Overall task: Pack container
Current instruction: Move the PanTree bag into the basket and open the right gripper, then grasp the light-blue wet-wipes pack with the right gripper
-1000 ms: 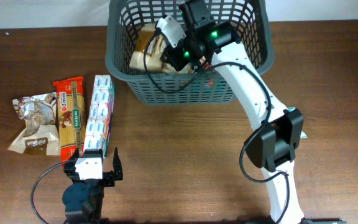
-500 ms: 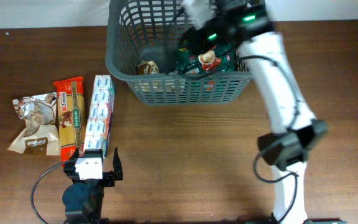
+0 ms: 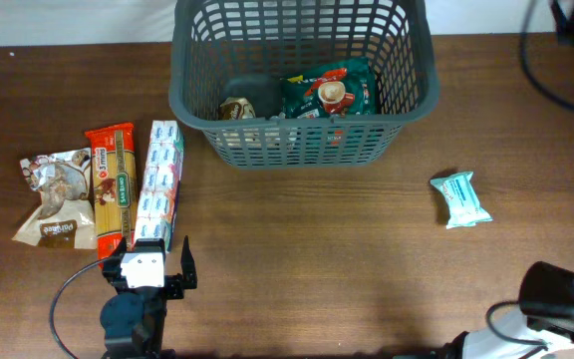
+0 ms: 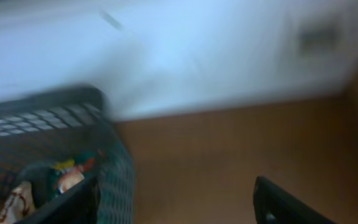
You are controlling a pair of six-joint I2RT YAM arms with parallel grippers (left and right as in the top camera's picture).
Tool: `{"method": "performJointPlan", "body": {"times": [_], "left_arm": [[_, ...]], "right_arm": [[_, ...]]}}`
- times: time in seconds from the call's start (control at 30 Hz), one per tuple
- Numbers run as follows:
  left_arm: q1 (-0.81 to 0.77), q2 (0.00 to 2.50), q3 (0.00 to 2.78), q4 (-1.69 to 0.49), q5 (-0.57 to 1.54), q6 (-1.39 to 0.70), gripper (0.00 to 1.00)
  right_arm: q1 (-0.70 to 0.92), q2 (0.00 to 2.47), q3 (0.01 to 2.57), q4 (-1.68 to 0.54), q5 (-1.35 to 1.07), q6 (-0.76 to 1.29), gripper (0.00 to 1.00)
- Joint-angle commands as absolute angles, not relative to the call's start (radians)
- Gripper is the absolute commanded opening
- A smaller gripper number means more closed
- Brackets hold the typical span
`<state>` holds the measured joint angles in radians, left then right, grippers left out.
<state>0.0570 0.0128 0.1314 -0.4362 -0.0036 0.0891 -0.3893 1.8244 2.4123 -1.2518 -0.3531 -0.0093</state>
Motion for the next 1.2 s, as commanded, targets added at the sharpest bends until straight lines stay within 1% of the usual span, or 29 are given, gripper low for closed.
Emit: {"method": "performJointPlan", "body": {"times": [0.0, 0.07, 0.17, 0.2, 0.27, 0.33, 0.4, 0.43, 0.6, 0.77, 0.97, 1.17], "left_arm": [[0.054, 0.006, 0.128, -0.434, 0.007, 0.099, 0.99], [0.054, 0.006, 0.128, -0.434, 0.007, 0.099, 0.99], [0.054, 0.006, 0.128, -0.434, 0.008, 0.099, 0.99], [0.054, 0.006, 0.128, -0.434, 0.007, 0.099, 0.99], [0.054, 0.006, 0.128, -0.434, 0.008, 0.099, 0.99], [0.054, 0.006, 0.128, -0.434, 0.007, 0.099, 0.99], [0.054, 0.006, 0.128, -0.434, 0.007, 0.099, 0.99], [0.054, 0.006, 0.128, -0.434, 0.008, 0.099, 0.99], [0.054, 0.006, 0.128, -0.434, 0.008, 0.099, 0.99], [0.054, 0.006, 0.128, -0.434, 0.007, 0.099, 0.99], [0.054, 0.006, 0.128, -0.434, 0.007, 0.099, 0.99], [0.054, 0.006, 0.128, -0.434, 0.008, 0.099, 0.99]], "right_arm": [[-0.426, 1.886, 2.162, -1.292, -0.462, 0.087, 0.7], [-0.423, 1.887, 2.038, -1.299, -0.46, 0.081, 0.69], [-0.407, 1.887, 1.853, -1.306, -0.46, 0.01, 0.69], [-0.398, 1.887, 1.793, -1.307, -0.461, -0.018, 0.63], [-0.381, 1.887, 1.697, -1.304, -0.46, -0.07, 0.58], [-0.362, 1.887, 1.609, -1.264, -0.459, -0.123, 0.58], [-0.352, 1.887, 1.549, -1.225, -0.432, -0.161, 0.63], [-0.347, 1.887, 1.522, -1.209, -0.393, -0.167, 0.65], [-0.347, 1.887, 1.436, -1.2, -0.205, -0.209, 0.67], [-0.349, 1.887, 1.396, -1.172, -0.121, -0.206, 0.67], [-0.347, 1.888, 1.358, -1.113, -0.122, -0.2, 0.68], [-0.347, 1.888, 1.227, -1.007, -0.162, -0.175, 0.66]]}}
